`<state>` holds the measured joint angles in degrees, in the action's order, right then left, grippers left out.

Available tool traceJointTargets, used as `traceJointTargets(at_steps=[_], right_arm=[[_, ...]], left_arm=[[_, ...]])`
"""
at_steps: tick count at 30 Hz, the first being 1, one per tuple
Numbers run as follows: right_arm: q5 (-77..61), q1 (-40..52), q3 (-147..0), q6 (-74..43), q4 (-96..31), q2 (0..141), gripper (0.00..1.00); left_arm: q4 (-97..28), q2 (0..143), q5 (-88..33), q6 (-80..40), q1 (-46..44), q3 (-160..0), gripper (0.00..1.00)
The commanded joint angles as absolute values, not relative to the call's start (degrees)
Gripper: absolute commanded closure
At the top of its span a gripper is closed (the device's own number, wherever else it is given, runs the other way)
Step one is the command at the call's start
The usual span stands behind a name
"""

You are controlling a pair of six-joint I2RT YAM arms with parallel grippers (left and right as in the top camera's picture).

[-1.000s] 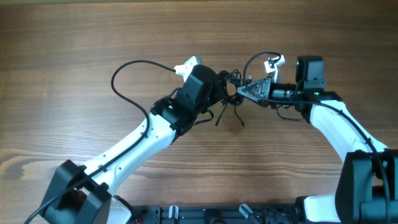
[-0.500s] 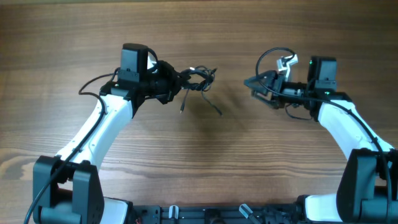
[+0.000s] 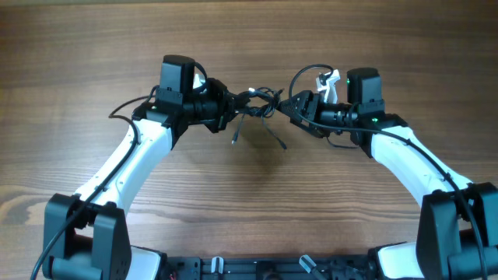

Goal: Untangle cables

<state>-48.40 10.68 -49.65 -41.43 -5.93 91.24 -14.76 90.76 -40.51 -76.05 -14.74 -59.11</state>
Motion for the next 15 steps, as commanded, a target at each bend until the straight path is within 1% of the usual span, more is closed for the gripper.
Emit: traceJointTargets(at_steps=[1, 3, 5, 6, 7, 8, 10, 11, 13, 14, 15], right_arm=[[-49.7, 10.3, -50.5, -29.6, -7.9, 91.5, 0.19], [-50.0, 10.3, -50.5, -28.3, -10.1, 91.5, 0.18], [-50.1, 10.3, -50.5, -27.1, -11.0, 91.5, 0.15], [-50.7, 10.3, -50.5, -29.5, -11.1, 91.5, 0.15], [-50.7, 10.3, -50.5, -35.0, -11.1, 91.5, 0.12], [-50.7, 10.5, -50.5, -39.0, -11.0, 91.5, 0.12], [-50.7, 11.5, -50.5, -40.9, -6.9, 91.5, 0.12], [-50.7, 12.1, -50.5, -41.9, -5.5, 91.5, 0.13], [-50.7, 14.1, -50.5, -46.9, -4.5, 91.5, 0.26], [-50.7, 15.2, -50.5, -48.7, -4.4, 91.5, 0.36], [-50.4, 16.4, -50.5, -49.6, -3.9, 91.6, 0.38]], left_arm=[[-12.5, 90.2, -29.7, -63.2, -14.9, -59.3, 0.96], [-12.4, 90.2, -22.1, -63.5, -15.9, -59.2, 0.96], [-12.2, 90.2, -14.4, -65.2, -19.3, -59.3, 0.96], [-11.3, 90.2, -7.8, -65.1, -22.7, -59.3, 0.96], [-11.1, 90.2, 0.2, -65.1, -26.7, -59.3, 0.96], [-11.1, 90.2, 7.1, -65.2, -30.5, -59.3, 0.96], [-11.0, 90.2, 16.3, -66.1, -36.6, -59.2, 0.96], [-10.9, 90.2, 18.1, -67.0, -38.3, -59.3, 0.96], [-10.9, 90.2, 21.4, -67.2, -40.1, -59.3, 0.96], [-10.9, 90.2, 21.5, -67.2, -40.1, -59.3, 0.96], [-10.9, 90.2, 21.5, -68.0, -39.8, -59.3, 0.96]])
